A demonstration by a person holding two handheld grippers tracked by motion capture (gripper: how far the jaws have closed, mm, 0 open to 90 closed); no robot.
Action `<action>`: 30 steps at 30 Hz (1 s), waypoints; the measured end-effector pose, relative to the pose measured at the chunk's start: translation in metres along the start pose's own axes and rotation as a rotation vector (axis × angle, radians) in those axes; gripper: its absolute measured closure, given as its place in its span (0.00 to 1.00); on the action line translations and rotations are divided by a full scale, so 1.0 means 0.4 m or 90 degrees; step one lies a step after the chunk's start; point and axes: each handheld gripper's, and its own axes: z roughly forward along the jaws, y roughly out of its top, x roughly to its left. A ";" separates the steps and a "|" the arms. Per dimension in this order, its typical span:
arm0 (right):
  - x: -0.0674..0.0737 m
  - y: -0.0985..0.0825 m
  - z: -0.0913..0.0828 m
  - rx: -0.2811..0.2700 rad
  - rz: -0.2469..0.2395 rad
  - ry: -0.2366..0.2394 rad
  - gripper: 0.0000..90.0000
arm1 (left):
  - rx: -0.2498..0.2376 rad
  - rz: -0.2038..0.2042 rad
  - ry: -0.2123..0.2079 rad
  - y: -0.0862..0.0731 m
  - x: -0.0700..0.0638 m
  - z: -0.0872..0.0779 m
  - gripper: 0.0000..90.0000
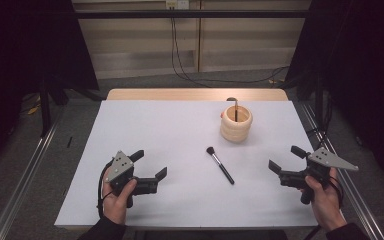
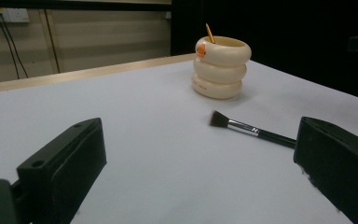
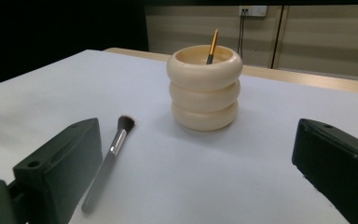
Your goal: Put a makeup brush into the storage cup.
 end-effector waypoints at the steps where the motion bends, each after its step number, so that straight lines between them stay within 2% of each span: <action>1: 0.002 -0.005 -0.004 -0.004 0.009 0.003 0.01 | -0.002 0.000 0.001 0.000 0.000 0.000 0.02; 5: 0.006 -0.028 -0.017 0.004 0.013 0.011 0.01 | -0.005 -0.009 -0.005 0.001 0.001 0.001 0.02; 8: 0.001 -0.034 -0.019 0.006 0.010 0.009 0.01 | -0.003 -0.003 0.001 0.002 -0.001 -0.001 0.02; 10: 0.001 -0.035 -0.019 0.007 0.020 0.008 0.01 | -0.003 -0.002 0.000 0.002 0.000 0.000 0.02; 12: 0.000 -0.035 -0.018 0.005 0.017 0.007 0.01 | -0.003 -0.007 0.000 0.002 -0.002 -0.001 0.02; 13: 0.001 -0.035 -0.018 0.005 0.018 0.007 0.01 | -0.003 -0.001 0.002 0.002 -0.001 -0.003 0.02; 15: -0.003 -0.036 -0.020 0.004 0.005 0.009 0.01 | -0.004 -0.002 0.002 0.003 -0.001 -0.003 0.02; 16: -0.002 -0.036 -0.021 0.002 0.016 0.006 0.01 | -0.003 0.000 0.003 0.003 -0.002 -0.003 0.02; 19: -0.004 -0.033 -0.023 -0.002 0.021 0.007 0.01 | -0.002 -0.003 0.001 0.002 -0.002 -0.002 0.02; 26: -0.002 -0.031 -0.019 -0.008 0.021 0.010 0.01 | -0.007 -0.009 -0.004 0.000 0.005 -0.002 0.02; 30: -0.002 -0.030 -0.021 -0.007 0.014 0.018 0.01 | -0.006 -0.003 -0.003 0.001 0.000 0.000 0.02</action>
